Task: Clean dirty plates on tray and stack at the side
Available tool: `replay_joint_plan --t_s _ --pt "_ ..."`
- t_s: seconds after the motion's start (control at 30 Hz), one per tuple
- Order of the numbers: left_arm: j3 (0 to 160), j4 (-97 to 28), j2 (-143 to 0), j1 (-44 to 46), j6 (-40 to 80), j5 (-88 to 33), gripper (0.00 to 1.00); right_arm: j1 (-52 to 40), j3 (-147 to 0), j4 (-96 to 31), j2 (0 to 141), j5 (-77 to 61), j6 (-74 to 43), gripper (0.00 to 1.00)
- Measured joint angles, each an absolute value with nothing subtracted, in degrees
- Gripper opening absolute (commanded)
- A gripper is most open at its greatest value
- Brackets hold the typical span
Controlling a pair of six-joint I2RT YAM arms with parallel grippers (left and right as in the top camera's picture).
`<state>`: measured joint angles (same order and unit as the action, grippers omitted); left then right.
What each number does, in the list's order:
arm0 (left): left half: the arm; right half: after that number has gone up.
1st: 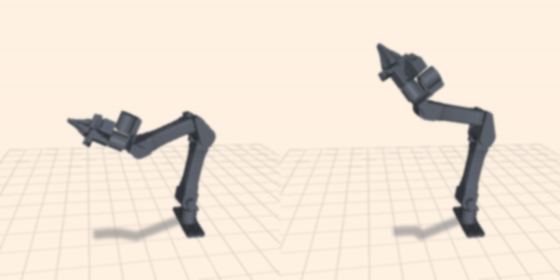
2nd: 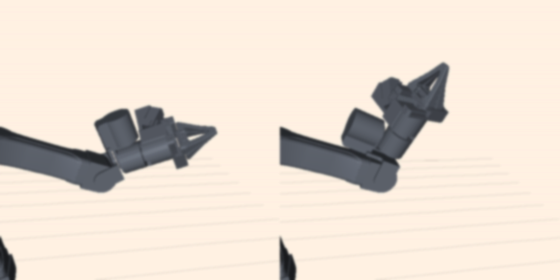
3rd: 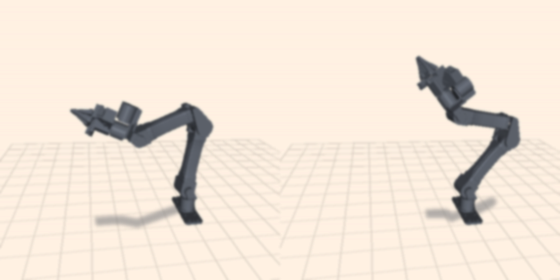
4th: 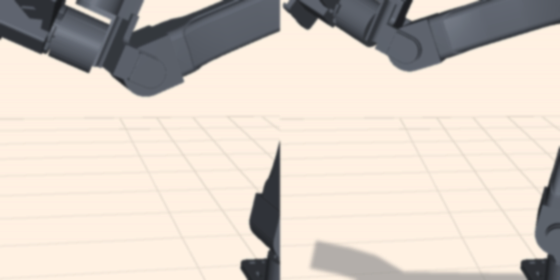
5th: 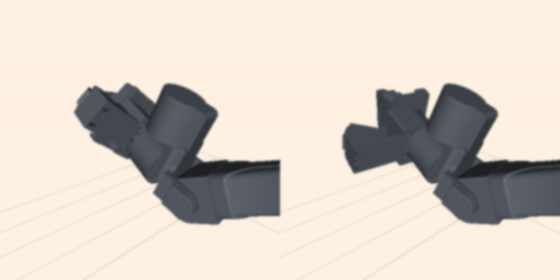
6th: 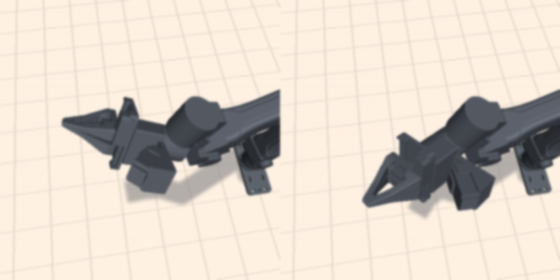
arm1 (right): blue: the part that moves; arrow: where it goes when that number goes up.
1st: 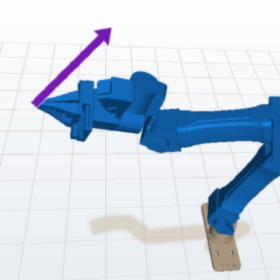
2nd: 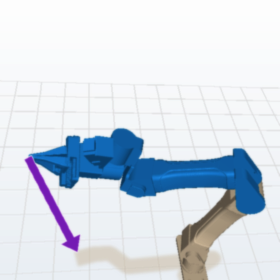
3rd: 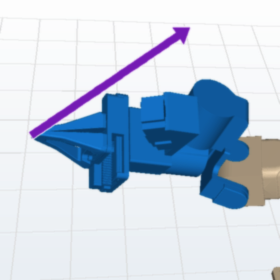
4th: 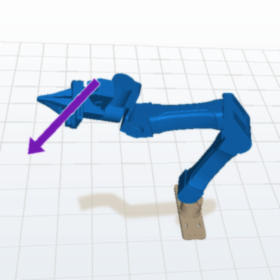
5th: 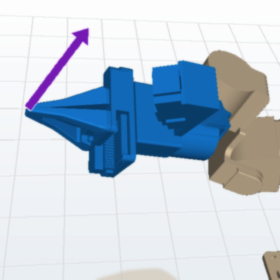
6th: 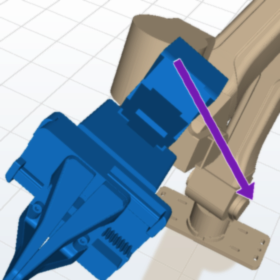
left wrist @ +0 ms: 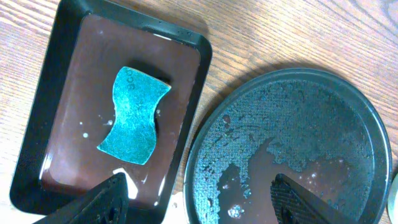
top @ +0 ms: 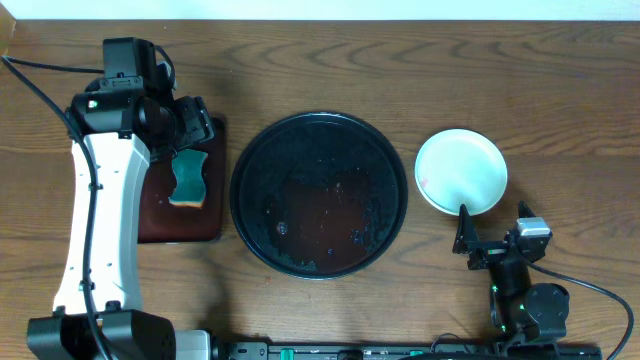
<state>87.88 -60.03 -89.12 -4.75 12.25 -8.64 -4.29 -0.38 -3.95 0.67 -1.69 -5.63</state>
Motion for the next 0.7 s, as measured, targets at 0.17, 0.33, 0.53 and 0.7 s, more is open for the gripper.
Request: replay_joint_plan --t_s 0.17,0.33,0.53,0.7 --pt "87.9 -60.0 -89.1 -4.8 12.3 -8.6 0.73 -4.3 -0.4 -3.9 0.7 -1.7 -5.7 0.99" --pt "87.9 -60.0 -89.1 -4.8 12.3 -8.6 0.74 -4.3 -0.4 -3.9 0.7 -1.7 -5.7 0.99" --pt "87.9 -60.0 -89.1 -4.8 12.2 -8.6 0.74 -4.3 -0.4 -3.9 0.7 -1.7 -5.7 0.99" --pt "86.1 -58.2 -86.5 -4.4 12.2 -7.9 0.73 -4.3 -0.4 -3.9 0.7 -1.7 -5.7 0.99"
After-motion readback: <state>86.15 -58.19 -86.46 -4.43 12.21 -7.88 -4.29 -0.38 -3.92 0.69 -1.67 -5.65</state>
